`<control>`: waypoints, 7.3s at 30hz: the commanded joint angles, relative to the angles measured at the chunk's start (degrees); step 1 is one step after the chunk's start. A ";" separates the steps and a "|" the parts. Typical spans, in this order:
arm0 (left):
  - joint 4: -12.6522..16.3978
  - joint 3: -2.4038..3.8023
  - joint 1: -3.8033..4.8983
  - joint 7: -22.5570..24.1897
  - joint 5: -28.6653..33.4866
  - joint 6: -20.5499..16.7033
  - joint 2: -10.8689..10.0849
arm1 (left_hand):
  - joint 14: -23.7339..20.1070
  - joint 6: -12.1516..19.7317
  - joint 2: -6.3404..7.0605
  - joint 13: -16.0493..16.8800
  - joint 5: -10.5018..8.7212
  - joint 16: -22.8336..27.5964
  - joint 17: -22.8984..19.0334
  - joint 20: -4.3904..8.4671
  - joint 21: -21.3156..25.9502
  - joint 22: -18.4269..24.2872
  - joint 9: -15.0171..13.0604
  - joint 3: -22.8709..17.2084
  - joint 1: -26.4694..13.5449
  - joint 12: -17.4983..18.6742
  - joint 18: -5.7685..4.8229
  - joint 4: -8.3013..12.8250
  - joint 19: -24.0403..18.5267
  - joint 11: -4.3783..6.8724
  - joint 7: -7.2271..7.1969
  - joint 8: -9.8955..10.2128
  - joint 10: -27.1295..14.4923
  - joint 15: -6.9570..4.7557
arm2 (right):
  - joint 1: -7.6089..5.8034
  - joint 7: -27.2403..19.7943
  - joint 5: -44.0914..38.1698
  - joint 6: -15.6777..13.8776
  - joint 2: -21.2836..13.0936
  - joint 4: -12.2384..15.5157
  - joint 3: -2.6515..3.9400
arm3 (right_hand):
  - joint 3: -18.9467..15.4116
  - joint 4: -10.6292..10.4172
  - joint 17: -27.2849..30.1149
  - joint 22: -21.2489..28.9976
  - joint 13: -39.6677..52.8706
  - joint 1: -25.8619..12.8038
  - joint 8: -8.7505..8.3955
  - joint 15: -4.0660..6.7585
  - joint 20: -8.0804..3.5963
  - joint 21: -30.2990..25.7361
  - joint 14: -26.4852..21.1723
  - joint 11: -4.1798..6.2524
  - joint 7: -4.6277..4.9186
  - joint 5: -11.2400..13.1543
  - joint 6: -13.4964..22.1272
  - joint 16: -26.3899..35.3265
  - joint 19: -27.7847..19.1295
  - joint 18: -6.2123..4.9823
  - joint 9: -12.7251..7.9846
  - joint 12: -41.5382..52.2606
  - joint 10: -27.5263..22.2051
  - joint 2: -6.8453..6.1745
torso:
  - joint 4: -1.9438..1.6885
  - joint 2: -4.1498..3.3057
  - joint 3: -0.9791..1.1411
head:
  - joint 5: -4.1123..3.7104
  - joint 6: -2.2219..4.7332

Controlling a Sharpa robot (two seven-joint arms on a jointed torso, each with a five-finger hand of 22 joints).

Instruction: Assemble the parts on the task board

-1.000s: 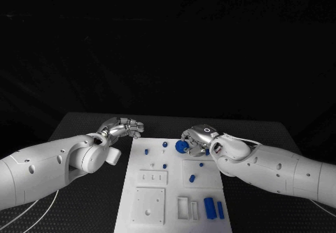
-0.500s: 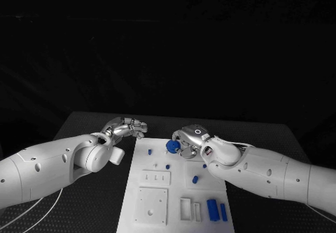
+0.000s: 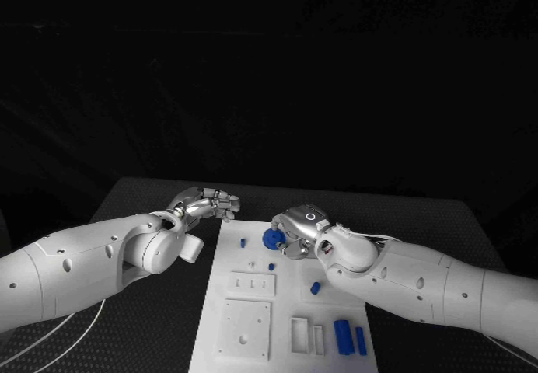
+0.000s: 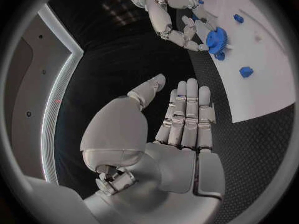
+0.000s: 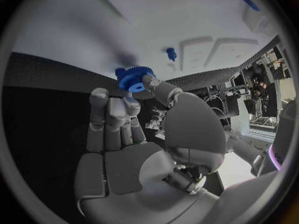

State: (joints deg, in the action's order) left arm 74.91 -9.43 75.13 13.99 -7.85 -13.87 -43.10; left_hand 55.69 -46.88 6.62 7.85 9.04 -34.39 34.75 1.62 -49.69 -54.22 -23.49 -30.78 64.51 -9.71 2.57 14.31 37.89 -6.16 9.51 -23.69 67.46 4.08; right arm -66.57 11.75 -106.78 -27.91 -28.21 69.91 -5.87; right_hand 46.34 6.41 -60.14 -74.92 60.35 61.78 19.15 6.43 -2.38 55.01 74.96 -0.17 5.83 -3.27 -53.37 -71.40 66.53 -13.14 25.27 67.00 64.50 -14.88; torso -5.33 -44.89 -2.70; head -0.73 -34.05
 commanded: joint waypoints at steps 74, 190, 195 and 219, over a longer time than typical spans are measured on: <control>-0.49 0.06 0.09 0.31 -0.17 0.68 0.87 | -0.71 0.38 -0.35 0.08 -0.26 -0.16 -0.22 -0.11 -0.27 -0.04 -0.07 -0.04 -0.11 0.64 1.09 0.25 -0.37 -0.33 0.55 0.37 0.08 0.14 | 0.84 -0.91 4.86 3.77 3.88 -4.34 -1.34 | -4.26 1.19 -0.66 0.18 -0.17 0.39 -3.48 -1.59 -0.13 -0.31 -0.10 -1.16 1.98 0.02 1.76 1.12 -0.06 -1.86 -1.60 -0.19 -2.19 -1.19 | 0.19 0.00 0.17 | -0.08 -0.06; -2.22 0.00 -0.74 1.82 0.04 2.30 0.64 | -0.89 0.29 0.95 0.98 -0.83 -0.59 -0.76 -0.14 -0.25 0.01 -0.38 0.11 -1.38 0.45 1.19 -0.36 -0.40 0.08 0.49 0.46 1.06 0.15 | 4.14 -22.96 31.64 6.98 -12.18 -9.00 2.72 | -14.82 8.30 -3.02 -0.37 -0.49 0.64 -1.58 -1.14 0.76 -0.46 -1.03 -0.72 1.50 -0.05 -0.32 2.16 -1.67 -1.86 -1.29 1.74 -4.40 5.97 | 2.41 0.69 1.52 | -0.37 -0.90; -2.19 0.00 -0.74 1.75 0.04 2.37 0.62 | -0.89 0.31 0.92 0.98 -0.84 -0.60 -0.77 -0.14 -0.25 0.01 -0.38 0.09 -1.37 0.46 1.19 -0.38 -0.39 0.07 0.49 0.47 1.04 0.16 | 4.33 -22.91 31.56 7.02 -11.92 -9.12 2.72 | -14.43 7.99 -3.06 -0.39 -0.53 0.53 -1.33 -0.99 0.69 -0.42 -0.95 -0.55 1.31 0.25 -0.89 2.14 -1.59 -1.86 -1.24 1.77 -4.29 6.32 | 2.39 0.68 1.52 | -0.34 -0.90; -2.10 0.00 -0.74 1.43 0.04 2.46 0.45 | -0.90 0.34 0.82 1.01 -0.91 -0.63 -0.79 -0.15 -0.26 0.00 -0.39 0.04 -1.32 0.51 1.18 -0.43 -0.40 0.06 0.52 0.49 0.98 0.16 | 4.53 -22.26 30.76 6.52 -11.70 -9.34 2.72 | -12.27 6.52 -3.22 -0.49 -0.82 0.01 0.35 0.15 0.17 -0.11 -0.65 0.65 0.05 0.48 -4.12 2.04 -1.21 -1.86 -0.36 1.68 -3.53 7.07 | 2.40 0.71 1.55 | -0.37 -1.04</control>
State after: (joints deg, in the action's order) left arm 72.64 -9.47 74.36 15.16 -7.86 -12.32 -42.69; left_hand 55.06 -46.67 7.89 8.79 8.16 -34.83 34.03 1.41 -49.69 -54.18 -23.82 -30.55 63.24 -9.49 3.07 13.93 37.68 -5.94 9.72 -23.47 68.69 4.30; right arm -62.10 -10.68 -75.25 -21.55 -39.91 60.59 -3.16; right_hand 33.78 12.97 -63.31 -74.94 59.60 61.76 19.25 6.15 -2.07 54.57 74.20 -1.24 6.95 -3.06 -51.84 -69.34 65.21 -12.35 24.85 68.55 62.64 -8.34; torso -2.91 -44.17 -1.15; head -1.03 -35.06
